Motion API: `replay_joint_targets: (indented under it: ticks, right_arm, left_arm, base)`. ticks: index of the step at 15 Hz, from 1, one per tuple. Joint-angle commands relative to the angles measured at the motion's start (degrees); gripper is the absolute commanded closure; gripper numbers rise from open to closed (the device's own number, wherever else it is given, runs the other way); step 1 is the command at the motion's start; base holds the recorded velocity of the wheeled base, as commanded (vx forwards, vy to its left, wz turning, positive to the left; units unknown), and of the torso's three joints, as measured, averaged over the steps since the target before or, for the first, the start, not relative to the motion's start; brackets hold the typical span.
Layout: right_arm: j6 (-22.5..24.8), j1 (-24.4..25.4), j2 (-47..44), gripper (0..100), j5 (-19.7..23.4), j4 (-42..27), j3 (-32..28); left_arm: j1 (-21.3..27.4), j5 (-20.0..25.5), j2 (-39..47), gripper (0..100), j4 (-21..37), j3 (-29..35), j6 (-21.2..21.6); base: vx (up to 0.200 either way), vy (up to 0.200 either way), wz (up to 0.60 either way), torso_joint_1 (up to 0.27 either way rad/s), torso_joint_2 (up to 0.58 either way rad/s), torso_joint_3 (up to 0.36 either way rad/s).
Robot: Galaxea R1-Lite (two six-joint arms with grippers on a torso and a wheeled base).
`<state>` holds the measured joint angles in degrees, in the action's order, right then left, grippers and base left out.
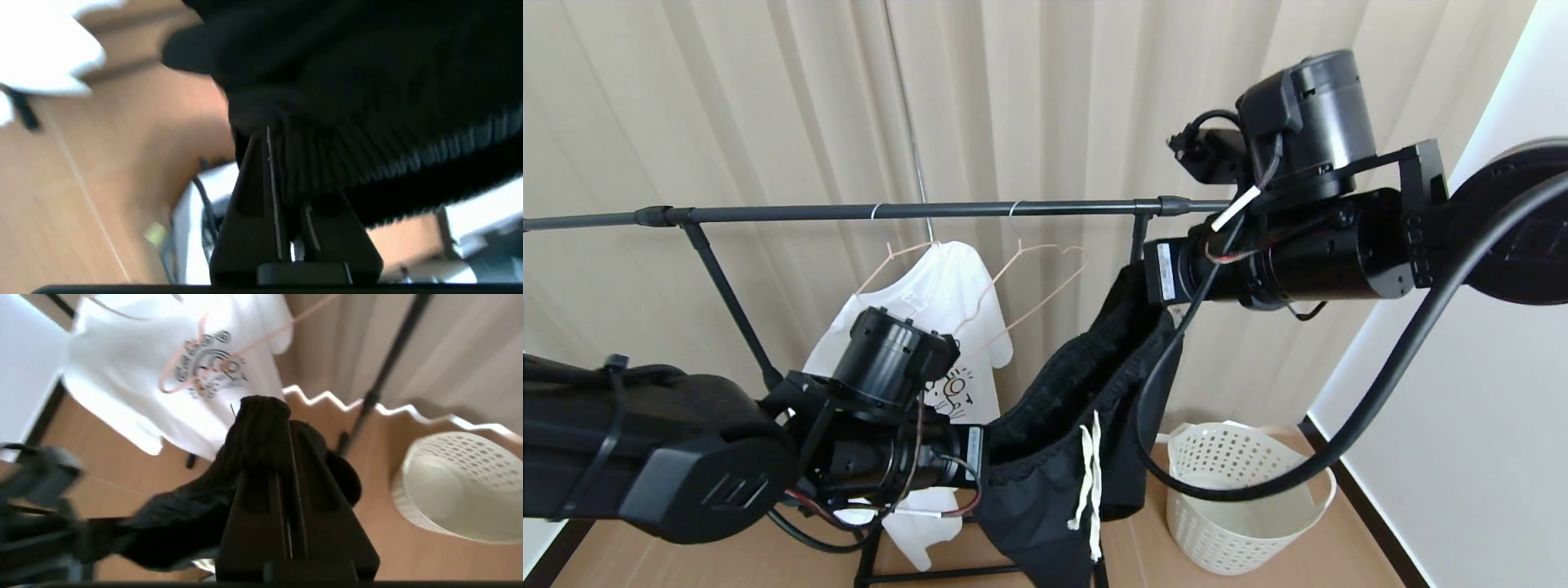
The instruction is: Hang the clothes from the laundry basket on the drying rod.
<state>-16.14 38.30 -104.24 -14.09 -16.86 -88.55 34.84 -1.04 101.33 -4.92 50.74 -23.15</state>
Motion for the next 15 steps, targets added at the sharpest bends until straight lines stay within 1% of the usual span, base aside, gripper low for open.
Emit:
replay_joint_targets:
  ticks: [1, 2, 3, 4, 5, 6, 7, 9, 11, 13, 15]
  right_arm:
    - [1.9, -0.5, 0.8, 100, -3.5, 0.2, 8.0]
    - [3.9, -0.5, 0.8, 100, -3.6, -0.2, 9.6]
    - [8.2, -0.5, 0.9, 100, -3.6, -0.1, 12.4]
    - [9.7, -0.6, 0.8, 100, -3.6, 0.0, 13.2]
    - [12.1, -0.9, 0.6, 100, -3.7, 0.0, 13.8]
    - [12.5, -2.5, 0.1, 100, -3.7, 0.0, 13.8]
    - [12.4, -3.2, 0.0, 100, -4.0, 0.0, 13.8]
    - [12.4, -6.6, -0.1, 100, -6.9, 0.2, 14.5]
    - [12.9, -9.8, 0.2, 100, -7.3, 0.3, 14.5]
    - [15.4, -13.3, 0.4, 100, -7.3, 0.6, 15.0]
    - [15.5, -15.1, 1.5, 100, -7.1, 0.6, 16.1]
  left_arm:
    - [-1.8, -3.6, -1.9, 100, 0.3, 4.4, 3.0]
    - [-2.3, -4.9, -0.7, 100, 0.8, 6.3, 4.7]
    - [-2.4, -6.3, 0.4, 100, 3.2, 9.1, 6.4]
    - [-2.2, -6.7, 1.1, 100, 4.6, 10.3, 6.7]
    - [-1.8, -8.6, 2.5, 100, 8.5, 12.7, 6.9]
    - [-1.4, -11.7, 3.3, 100, 12.0, 14.3, 7.0]
    - [-1.6, -12.3, 3.3, 100, 12.1, 14.3, 7.0]
    - [-2.8, -12.4, 1.5, 100, 12.3, 11.8, 7.0]
    - [-4.2, -12.1, -1.2, 100, 12.1, 8.4, 7.1]
    - [-5.5, -12.1, -2.5, 100, 12.0, 5.7, 7.1]
    - [-7.0, -11.9, -3.2, 100, 11.9, 4.5, 6.9]
  base:
    - [0.000, 0.000, 0.00, 0.000, 0.00, 0.000]
    - [0.000, 0.000, 0.00, 0.000, 0.00, 0.000]
    - [0.000, 0.000, 0.00, 0.000, 0.00, 0.000]
    - [0.000, 0.000, 0.00, 0.000, 0.00, 0.000]
    - [0.000, 0.000, 0.00, 0.000, 0.00, 0.000]
    - [0.000, 0.000, 0.00, 0.000, 0.00, 0.000]
    - [0.000, 0.000, 0.00, 0.000, 0.00, 0.000]
    - [0.000, 0.000, 0.00, 0.000, 0.00, 0.000]
    - [0.000, 0.000, 0.00, 0.000, 0.00, 0.000]
    - [0.000, 0.000, 0.00, 0.000, 0.00, 0.000]
    - [0.000, 0.000, 0.00, 0.000, 0.00, 0.000]
